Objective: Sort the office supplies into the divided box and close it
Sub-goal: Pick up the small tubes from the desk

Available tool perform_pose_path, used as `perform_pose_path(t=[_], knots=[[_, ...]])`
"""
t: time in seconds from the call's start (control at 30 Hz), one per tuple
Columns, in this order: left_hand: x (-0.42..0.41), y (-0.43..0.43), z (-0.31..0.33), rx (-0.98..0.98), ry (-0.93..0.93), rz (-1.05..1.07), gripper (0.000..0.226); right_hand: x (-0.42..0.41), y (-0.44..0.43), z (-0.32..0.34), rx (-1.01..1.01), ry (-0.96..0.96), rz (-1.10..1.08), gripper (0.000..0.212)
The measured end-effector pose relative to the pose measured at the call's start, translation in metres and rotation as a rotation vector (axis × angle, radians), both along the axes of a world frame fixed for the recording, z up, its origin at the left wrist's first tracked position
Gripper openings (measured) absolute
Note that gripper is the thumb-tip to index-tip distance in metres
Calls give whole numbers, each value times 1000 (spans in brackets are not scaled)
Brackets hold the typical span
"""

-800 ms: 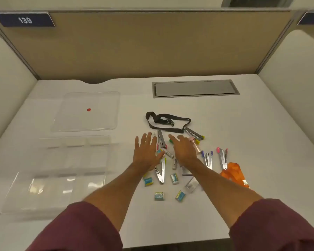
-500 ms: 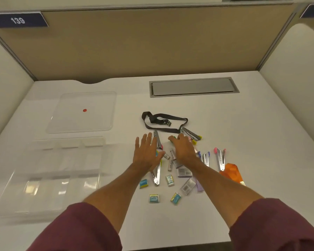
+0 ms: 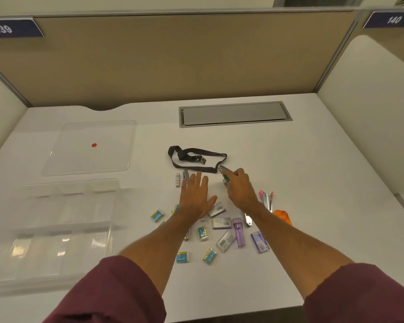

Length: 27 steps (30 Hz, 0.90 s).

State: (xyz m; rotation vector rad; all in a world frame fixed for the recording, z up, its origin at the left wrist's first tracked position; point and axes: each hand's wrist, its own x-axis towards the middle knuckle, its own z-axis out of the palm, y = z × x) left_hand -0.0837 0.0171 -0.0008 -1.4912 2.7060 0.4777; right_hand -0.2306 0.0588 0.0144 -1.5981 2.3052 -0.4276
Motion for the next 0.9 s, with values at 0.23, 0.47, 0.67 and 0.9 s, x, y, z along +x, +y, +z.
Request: perform_pose_path(t=[0.23,0.47,0.67,0.9], knots=[[1,21,-7,16,54,-88,71,-17,11,9,8,16,6,44],[-9,59,-23,31,40,-397,87,-20,24,15,47,-19,-22,49],[-20,80,-25,48,52,-406,79,-22,31,18,76,-35,-57,53],[-19,78,-2,80,174,-323,78,-18,38,29,101,-38,-60,62]])
